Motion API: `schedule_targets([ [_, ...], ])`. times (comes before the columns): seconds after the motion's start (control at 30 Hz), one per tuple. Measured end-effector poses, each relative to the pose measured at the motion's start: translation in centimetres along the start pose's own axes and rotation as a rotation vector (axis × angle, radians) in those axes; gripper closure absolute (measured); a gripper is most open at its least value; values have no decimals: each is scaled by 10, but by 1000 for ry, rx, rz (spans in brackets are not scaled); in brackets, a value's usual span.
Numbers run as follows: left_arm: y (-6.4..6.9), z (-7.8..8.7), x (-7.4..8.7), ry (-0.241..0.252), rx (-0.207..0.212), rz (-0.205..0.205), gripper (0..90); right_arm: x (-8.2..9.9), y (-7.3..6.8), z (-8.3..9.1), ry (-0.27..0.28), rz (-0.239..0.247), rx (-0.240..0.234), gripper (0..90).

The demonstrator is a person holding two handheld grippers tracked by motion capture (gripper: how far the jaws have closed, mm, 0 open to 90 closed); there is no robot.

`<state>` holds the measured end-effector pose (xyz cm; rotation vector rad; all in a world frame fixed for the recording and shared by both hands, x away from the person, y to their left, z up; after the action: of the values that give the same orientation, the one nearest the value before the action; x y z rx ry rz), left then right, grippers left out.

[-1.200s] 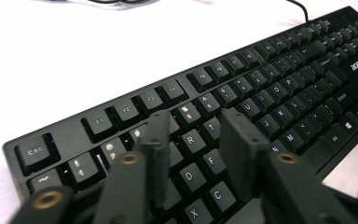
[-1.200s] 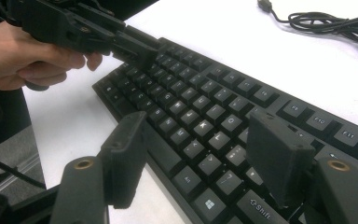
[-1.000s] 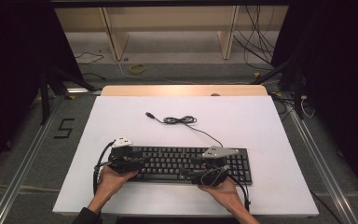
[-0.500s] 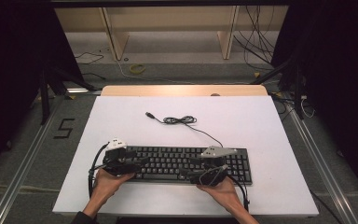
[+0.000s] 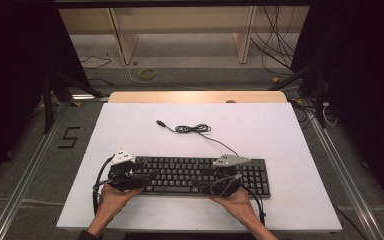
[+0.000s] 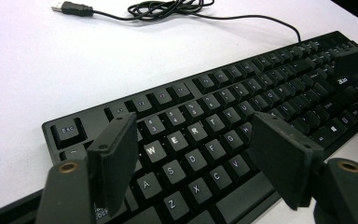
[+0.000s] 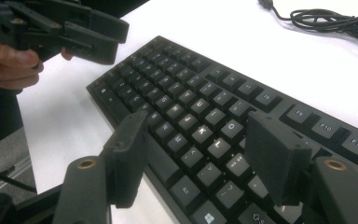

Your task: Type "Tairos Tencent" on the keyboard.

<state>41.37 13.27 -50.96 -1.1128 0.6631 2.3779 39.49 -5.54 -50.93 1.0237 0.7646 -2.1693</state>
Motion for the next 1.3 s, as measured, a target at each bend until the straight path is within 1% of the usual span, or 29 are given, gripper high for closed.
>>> schedule_targets([
  [0.23,2,4,0,22,4,5,307,-1,-1,-4,-1,-3,-1,407],
  [0.33,2,7,1,29,0,4,304,-2,0,-4,-1,-4,-1,408],
  [0.5,0,10,1,47,-9,15,300,-2,0,-5,-1,-6,-1,408],
  [0.83,1,11,2,49,-11,18,287,-3,0,-10,-10,-10,0,420],
  [0.97,1,11,3,46,-11,12,283,-4,0,-15,-14,-14,1,432],
  [1.07,1,12,3,48,-10,15,280,-4,-2,-18,-21,-15,-2,441],
  [1.3,3,14,4,49,-9,19,274,-7,-3,-26,-32,-16,2,498],
])
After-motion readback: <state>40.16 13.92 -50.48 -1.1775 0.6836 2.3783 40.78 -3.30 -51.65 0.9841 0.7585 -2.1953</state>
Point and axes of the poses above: each handheld gripper's, and its own axes: z roughly backward along the jaws, x roughly out of its underside, y roughly to its right, the point moved 10 cm from there along -z, roughly forward along the jaws, and after that the axes turned 2 degrees about x, right-handed, at the moved point
